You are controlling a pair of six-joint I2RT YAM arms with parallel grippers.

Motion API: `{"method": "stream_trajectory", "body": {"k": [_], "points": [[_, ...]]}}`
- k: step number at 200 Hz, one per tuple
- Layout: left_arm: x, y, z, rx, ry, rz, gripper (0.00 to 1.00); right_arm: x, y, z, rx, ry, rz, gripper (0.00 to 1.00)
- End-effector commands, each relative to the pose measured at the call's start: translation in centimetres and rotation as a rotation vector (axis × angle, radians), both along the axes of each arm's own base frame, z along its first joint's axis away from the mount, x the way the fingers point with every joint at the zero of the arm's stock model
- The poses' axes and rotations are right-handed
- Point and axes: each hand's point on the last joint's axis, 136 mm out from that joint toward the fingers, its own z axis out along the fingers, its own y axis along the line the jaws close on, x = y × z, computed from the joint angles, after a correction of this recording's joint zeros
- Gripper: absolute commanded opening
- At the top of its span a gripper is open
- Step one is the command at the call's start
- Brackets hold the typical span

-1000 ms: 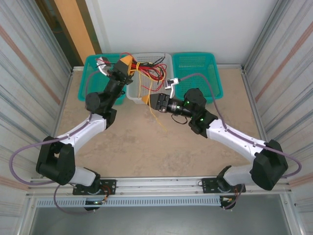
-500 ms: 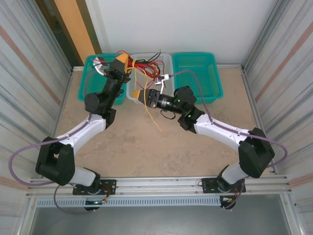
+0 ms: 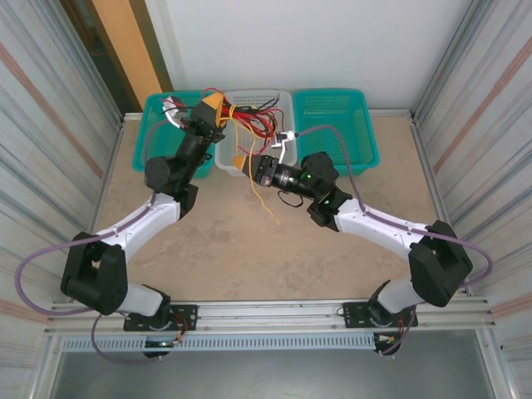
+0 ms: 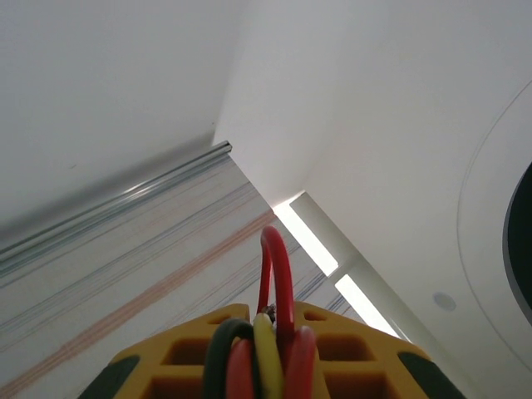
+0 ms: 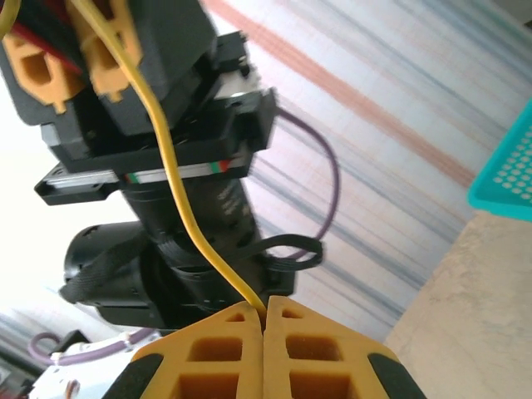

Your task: Untangle the cables

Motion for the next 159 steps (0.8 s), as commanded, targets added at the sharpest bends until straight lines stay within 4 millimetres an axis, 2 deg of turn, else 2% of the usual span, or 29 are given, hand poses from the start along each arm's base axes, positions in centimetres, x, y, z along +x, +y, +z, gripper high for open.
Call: {"method": "stream_trajectory", "body": {"k": [1, 13, 29, 42, 57, 72, 92, 117, 137, 159], "points": [[-3.6, 2.1, 3.9, -0.083, -0.124, -0.01, 0.0, 1.5, -1.9, -3.3, -0.058, 0.064, -0.064, 0.0], [-4.4, 2.1, 3.7, -0.069, -0.133, -0.02, 0.0, 2.2, -3.0, -3.9, -0.064, 0.074, -0.092, 0.0], [-6.1, 1.8, 3.9, -0.021, -0.183, -0.032, 0.0, 3.1, -4.4, -3.7, -0.066, 0.063, -0.115, 0.0], [-6.6, 1.3, 3.7, 0.002, -0.193, -0.063, 0.0, 4.1, -5.4, -3.5, -0.068, 0.059, -0.122, 0.0], [-6.4, 1.0, 3.1, 0.019, -0.165, -0.101, 0.0, 5.6, -6.3, -3.2, -0.05, 0.071, -0.116, 0.0], [-6.1, 1.0, 2.1, 0.039, -0.136, -0.125, 0.0, 7.3, -6.6, -1.8, -0.029, 0.054, -0.074, 0.0], [-5.6, 0.7, -0.4, 0.087, -0.076, -0.132, 0.0, 10.0, -8.2, 0.1, -0.008, 0.052, -0.089, 0.0], [-4.5, 0.1, -4.7, 0.232, 0.054, -0.129, 0.0, 12.3, -10.3, 2.7, -0.031, 0.015, -0.118, 0.0], [-3.5, 0.2, -8.4, 0.399, 0.172, -0.086, 0.0, 12.7, -10.2, 5.4, -0.121, -0.052, -0.118, 0.0], [-2.8, -0.3, -11.5, 0.587, 0.251, -0.058, 0.0, 12.1, -9.9, 8.3, -0.23, -0.13, -0.129, 0.0]]}}
